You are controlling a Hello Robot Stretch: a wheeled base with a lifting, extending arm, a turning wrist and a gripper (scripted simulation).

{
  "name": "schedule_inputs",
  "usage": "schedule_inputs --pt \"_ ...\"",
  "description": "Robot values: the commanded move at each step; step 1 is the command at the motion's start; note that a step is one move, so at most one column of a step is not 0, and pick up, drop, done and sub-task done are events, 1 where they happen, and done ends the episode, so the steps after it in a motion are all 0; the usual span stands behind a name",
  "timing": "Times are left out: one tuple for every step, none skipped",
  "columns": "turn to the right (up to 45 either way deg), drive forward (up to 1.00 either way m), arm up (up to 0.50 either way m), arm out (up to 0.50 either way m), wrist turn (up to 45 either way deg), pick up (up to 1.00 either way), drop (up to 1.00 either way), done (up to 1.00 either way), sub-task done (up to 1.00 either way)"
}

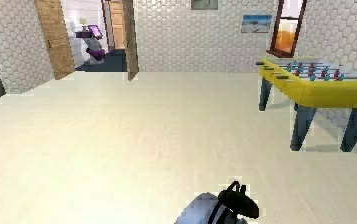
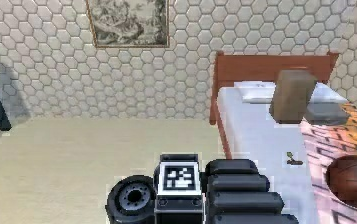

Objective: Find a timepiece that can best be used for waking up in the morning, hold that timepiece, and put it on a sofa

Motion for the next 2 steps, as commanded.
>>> schedule_inputs --pt "-24.0 0.0 0.0 0.0 0.0 0.0 0.0 0.0 0.0" --pt "0.0 1.0 0.0 0.0 0.0 0.0 0.0 0.0 0.0"
